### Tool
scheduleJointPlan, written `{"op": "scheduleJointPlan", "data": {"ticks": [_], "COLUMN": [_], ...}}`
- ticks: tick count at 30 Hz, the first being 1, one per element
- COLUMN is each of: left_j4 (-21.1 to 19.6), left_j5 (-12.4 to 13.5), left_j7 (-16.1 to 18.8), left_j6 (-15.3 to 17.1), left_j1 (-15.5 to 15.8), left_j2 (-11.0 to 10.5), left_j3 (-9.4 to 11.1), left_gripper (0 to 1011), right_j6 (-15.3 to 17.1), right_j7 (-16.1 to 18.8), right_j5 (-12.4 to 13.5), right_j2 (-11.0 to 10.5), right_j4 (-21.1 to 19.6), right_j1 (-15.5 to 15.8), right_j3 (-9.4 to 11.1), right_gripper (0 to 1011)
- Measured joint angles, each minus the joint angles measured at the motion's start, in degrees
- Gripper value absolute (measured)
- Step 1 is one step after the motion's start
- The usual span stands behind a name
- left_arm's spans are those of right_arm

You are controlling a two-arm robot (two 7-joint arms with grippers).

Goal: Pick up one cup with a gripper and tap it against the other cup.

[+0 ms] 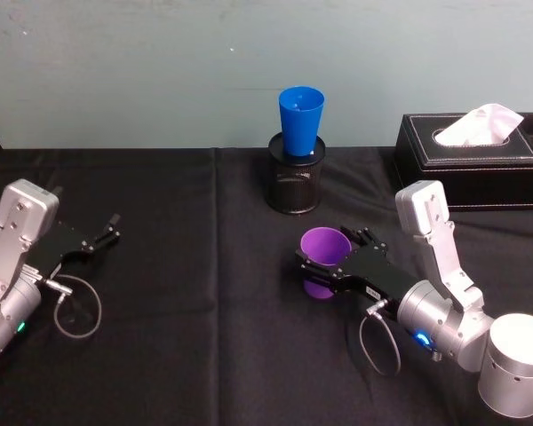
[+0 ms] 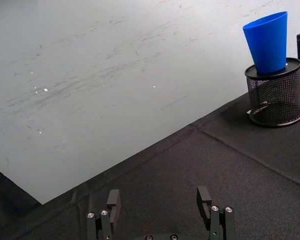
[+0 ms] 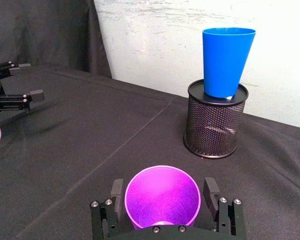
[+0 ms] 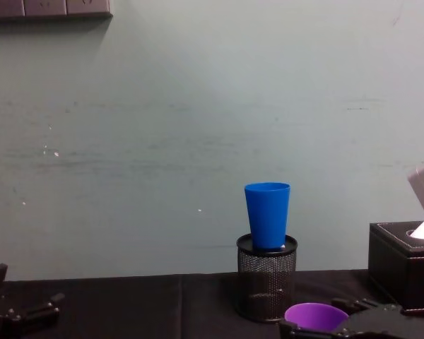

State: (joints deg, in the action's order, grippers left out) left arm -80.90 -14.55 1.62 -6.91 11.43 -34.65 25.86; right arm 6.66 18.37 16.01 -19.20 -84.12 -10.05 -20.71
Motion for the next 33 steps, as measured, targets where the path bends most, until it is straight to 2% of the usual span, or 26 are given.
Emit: {"op": "scheduleJointPlan", "data": {"ticks": [7,10,14,15,19,20,21,22,24,27,31,33], "left_j4": [0.0,0.0,0.0,0.0,0.0,0.0,0.0,0.0,0.0,0.0,0.0,0.0], "left_j5": [0.0,0.0,0.0,0.0,0.0,0.0,0.0,0.0,0.0,0.0,0.0,0.0], "left_j7": [0.0,0.0,0.0,0.0,0.0,0.0,0.0,0.0,0.0,0.0,0.0,0.0], "left_j6": [0.0,0.0,0.0,0.0,0.0,0.0,0.0,0.0,0.0,0.0,0.0,0.0], "left_j1": [0.0,0.0,0.0,0.0,0.0,0.0,0.0,0.0,0.0,0.0,0.0,0.0], "left_j2": [0.0,0.0,0.0,0.0,0.0,0.0,0.0,0.0,0.0,0.0,0.0,0.0], "left_j3": [0.0,0.0,0.0,0.0,0.0,0.0,0.0,0.0,0.0,0.0,0.0,0.0], "left_gripper": [1000,1000,1000,1000,1000,1000,1000,1000,1000,1000,1000,1000], "right_j6": [-0.05,-1.43,-4.94,-6.56,-9.05,-8.97,-8.97,-8.26,-7.03,-2.94,0.13,0.93], "right_j7": [-0.02,-0.09,-1.19,-2.03,-5.94,-7.94,-7.94,-10.27,-12.54,-18.52,-22.5,-23.36], "right_j5": [0.0,-0.13,-0.37,-0.51,-1.75,-2.67,-2.67,-3.77,-4.93,-8.09,-10.2,-10.73], "right_j2": [-0.03,-0.01,0.42,0.82,2.27,2.95,2.95,3.68,4.39,6.25,7.85,8.31], "right_j4": [-0.02,-0.75,-2.61,-3.44,-4.95,-5.17,-5.17,-5.26,-5.26,-4.83,-4.04,-3.73], "right_j1": [-0.02,0.44,1.87,2.61,4.05,4.37,4.37,4.59,4.69,4.65,4.38,4.25], "right_j3": [-0.04,0.31,2.0,2.98,5.46,6.2,6.2,6.88,7.43,8.62,9.57,9.84], "right_gripper": [1002,1002,1002,1002,1002,1002,1002,1002,1002,1002,1002,1002]}}
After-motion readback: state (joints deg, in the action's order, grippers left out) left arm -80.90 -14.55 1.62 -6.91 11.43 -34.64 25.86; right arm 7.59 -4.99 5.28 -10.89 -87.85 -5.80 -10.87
